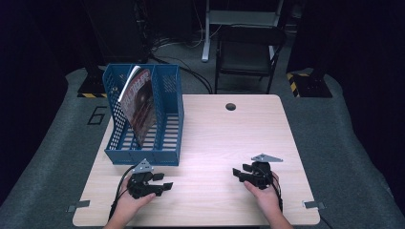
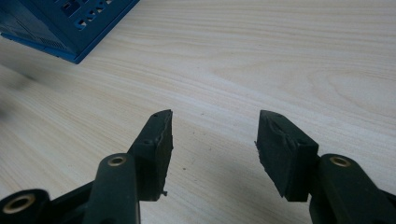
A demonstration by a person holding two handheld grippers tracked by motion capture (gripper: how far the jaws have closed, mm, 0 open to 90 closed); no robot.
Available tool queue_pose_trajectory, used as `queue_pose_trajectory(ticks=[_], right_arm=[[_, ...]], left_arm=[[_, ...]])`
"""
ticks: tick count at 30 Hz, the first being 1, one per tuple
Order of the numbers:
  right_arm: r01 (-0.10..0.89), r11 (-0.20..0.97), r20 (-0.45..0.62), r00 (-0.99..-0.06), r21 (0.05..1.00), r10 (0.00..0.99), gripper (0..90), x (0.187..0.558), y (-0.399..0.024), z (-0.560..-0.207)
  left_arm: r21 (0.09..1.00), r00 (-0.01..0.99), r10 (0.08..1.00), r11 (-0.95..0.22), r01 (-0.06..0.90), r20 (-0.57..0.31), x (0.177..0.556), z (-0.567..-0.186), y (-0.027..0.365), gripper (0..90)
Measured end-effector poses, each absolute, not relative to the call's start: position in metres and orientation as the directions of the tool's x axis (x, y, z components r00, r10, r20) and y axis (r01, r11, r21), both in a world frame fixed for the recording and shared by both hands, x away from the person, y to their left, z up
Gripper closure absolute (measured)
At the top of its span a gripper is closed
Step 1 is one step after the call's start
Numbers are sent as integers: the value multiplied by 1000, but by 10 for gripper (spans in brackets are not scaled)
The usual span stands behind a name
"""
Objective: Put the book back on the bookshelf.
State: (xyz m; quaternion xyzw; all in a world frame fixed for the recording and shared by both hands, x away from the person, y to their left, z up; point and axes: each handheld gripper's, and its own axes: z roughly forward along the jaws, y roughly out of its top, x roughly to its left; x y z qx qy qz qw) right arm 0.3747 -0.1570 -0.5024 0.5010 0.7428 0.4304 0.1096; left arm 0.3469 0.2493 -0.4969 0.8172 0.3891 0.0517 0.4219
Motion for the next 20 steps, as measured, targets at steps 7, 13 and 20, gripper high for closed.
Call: queue_pose_trajectory(ticks=[7,13,20], right_arm=[[658,131,269,-470,741,841,454,373,-156,-503],[657,131,266,-468,742,843,453,371,-158,-504],[658,120,267,-456,743,849,453,369,-161,-504]], left_arm=[[714,690,687,-363,599,-229,348,-502,242,407],[692,715,666,-413,592,-214,350,-505,233,406],[692,731,652,-434,577,-200,349,-503,229,406]])
